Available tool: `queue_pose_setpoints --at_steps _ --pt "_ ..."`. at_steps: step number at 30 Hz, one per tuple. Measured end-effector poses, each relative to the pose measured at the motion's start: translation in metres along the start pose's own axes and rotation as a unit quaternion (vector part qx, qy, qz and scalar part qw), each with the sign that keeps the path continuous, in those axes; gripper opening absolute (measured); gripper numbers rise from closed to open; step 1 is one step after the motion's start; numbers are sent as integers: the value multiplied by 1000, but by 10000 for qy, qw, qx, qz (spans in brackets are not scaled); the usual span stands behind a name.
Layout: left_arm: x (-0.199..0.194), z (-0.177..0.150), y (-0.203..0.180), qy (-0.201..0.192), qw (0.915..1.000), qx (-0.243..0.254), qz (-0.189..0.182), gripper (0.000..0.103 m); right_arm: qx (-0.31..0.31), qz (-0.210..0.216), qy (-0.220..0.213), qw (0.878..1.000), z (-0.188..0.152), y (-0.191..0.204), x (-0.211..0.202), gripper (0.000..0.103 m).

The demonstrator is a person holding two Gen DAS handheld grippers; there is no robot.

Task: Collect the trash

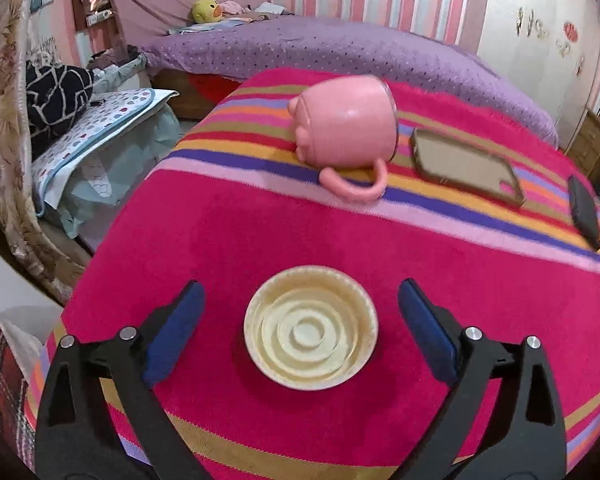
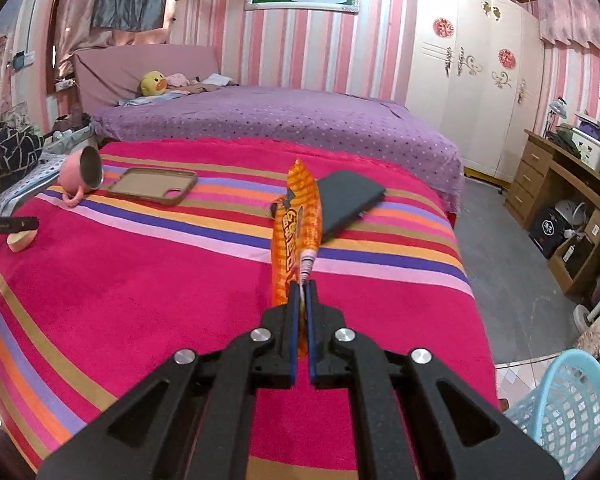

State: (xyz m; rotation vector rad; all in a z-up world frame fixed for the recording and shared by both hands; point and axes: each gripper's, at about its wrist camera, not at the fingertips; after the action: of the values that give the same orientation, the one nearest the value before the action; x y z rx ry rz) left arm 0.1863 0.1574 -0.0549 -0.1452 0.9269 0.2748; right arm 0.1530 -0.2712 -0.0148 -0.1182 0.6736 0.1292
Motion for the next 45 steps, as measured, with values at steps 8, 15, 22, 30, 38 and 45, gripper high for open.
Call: queue_pose_setpoints --at_steps 8,15,22,30,38,45 --pt "-1 -18 -19 -261 9980 515 263 61 73 33 -58 10000 -8 -16 -5 3" --pt "-10 -15 -43 -354 9973 508 394 60 123 20 -178 9998 -14 -32 -20 3" --pt "-49 -14 -114 -846 9936 743 93 60 244 -100 -357 9990 -16 -56 -37 3" --pt "-70 -31 -207 -1009 9889 956 -520 60 435 -390 -478 9971 -24 -101 -57 3" --pt "-77 -59 -273 -1001 9828 1365 -743 60 670 -781 -432 9938 -45 -159 -73 3" --pt "-97 -81 -317 -1061 9762 1631 -959 60 838 -1195 -351 9887 -73 -214 -91 3"
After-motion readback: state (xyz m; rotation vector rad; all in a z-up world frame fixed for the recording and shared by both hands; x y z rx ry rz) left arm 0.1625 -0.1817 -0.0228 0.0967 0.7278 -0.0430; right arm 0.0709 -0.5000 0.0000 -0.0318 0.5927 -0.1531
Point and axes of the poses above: each gripper's, at about its wrist camera, not at the fingertips, and x roughly the way its jaws point, y to its left, z to its top, and after that the axes turned 4 degrees about y, right-handed
